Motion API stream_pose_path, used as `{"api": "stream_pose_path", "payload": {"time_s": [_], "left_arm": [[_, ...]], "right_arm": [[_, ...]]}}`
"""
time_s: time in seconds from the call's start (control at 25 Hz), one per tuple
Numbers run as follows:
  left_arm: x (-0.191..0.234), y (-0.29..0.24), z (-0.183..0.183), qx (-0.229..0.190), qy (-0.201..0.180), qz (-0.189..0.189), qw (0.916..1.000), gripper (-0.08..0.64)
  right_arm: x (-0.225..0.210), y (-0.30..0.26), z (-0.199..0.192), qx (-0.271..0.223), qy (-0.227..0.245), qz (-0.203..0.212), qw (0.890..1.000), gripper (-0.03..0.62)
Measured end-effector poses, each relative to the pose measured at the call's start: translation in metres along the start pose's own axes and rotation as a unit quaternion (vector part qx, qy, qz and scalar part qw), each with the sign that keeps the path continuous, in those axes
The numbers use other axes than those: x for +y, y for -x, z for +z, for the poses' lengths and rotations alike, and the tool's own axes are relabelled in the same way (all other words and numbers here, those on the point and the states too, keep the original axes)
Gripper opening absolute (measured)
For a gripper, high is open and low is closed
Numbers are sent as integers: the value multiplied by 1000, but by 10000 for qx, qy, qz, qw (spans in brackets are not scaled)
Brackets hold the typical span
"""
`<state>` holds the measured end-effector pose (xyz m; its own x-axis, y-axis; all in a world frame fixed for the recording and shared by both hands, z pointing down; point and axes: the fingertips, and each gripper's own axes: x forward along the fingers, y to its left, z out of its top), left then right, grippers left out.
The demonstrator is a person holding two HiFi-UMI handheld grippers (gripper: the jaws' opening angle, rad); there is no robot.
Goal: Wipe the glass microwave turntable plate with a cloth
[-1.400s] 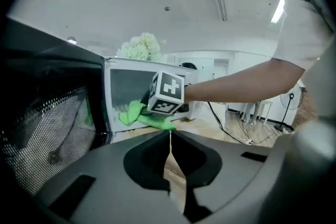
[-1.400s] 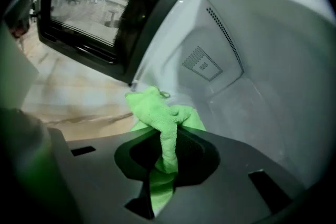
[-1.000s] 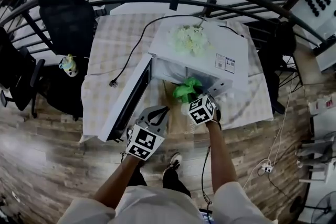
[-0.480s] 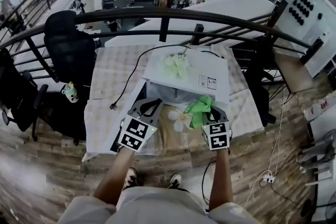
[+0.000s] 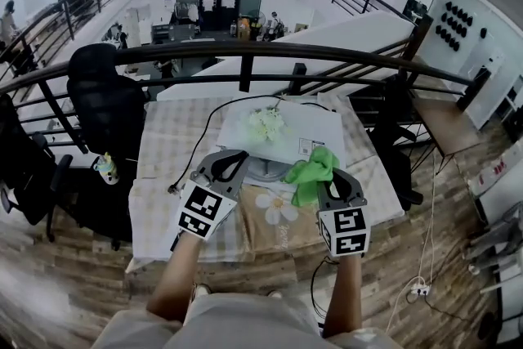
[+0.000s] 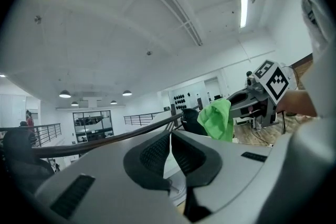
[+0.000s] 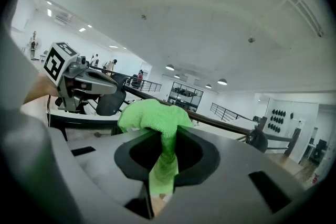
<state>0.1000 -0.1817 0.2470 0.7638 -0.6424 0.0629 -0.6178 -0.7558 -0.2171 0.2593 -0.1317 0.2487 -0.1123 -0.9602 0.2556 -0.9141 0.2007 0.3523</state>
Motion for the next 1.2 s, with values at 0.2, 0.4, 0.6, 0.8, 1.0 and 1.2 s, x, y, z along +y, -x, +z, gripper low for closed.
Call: {"api": "stream_pose_path", "payload": {"time_s": [0.2,0.4,0.6,0.8,1.0,1.2], "left_arm": [[-1,6,5,102,-435,-8,9990,25],[4,10,11,50,-479,-8,9988,25],[3,16,13,41,-524,30,9986,25],[6,21,16,31,-533,54,9986,25],[6,26,15,59,-526,74,9986,25],[4,26,15,81,-520,48,9986,25]], "right_arm": [[0,11,18,-201,96,-110,9997,64],[5,11,27,-311,134,-45,9994,64],[18,11,34,-385,246,137,9989,64],[22,10,40,-439,267,175,9985,64],[27,10,35,-414,185,263,9986,64],[26,12,32,-419,106,306,9986,64]]}}
